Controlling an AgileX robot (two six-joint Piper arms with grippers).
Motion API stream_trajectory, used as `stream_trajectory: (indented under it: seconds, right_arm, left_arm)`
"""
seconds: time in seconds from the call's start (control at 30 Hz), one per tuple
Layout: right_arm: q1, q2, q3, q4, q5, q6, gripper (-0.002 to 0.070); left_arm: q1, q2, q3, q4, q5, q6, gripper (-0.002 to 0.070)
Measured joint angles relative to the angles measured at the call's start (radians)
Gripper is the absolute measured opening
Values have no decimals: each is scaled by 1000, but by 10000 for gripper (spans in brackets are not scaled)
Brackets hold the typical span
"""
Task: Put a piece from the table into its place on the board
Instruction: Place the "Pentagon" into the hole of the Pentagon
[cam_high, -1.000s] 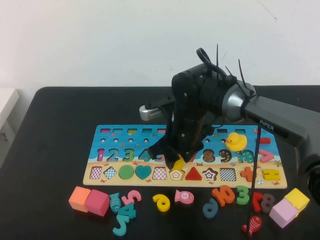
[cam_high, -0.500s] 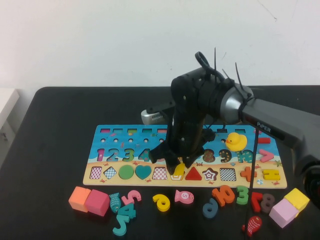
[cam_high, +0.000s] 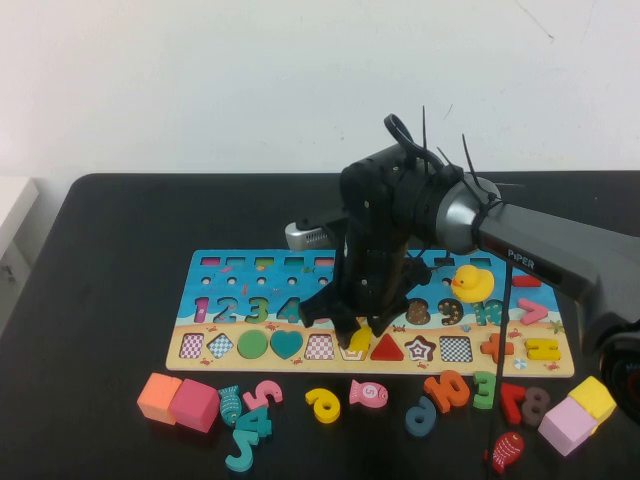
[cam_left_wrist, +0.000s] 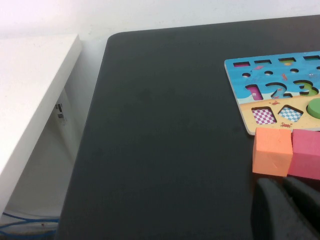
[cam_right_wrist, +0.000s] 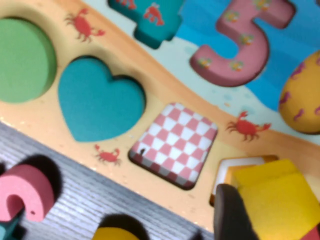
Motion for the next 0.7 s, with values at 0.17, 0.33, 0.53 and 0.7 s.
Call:
stream_trajectory:
  seconds: [0.17, 0.33, 0.53, 0.7]
  right_arm:
    - [0, 0, 0, -11, 0, 6, 363]
    - [0, 0, 0, -4, 0, 6, 363]
    - [0, 0, 0, 14, 6, 6, 396]
    - [0, 0, 0, 20, 10, 6, 435]
  left_arm:
    - [0, 0, 0, 0, 0, 0, -1]
    - [0, 0, 0, 0, 0, 0, -1]
    - [0, 0, 0, 0, 0, 0, -1]
    - [0, 0, 0, 0, 0, 0, -1]
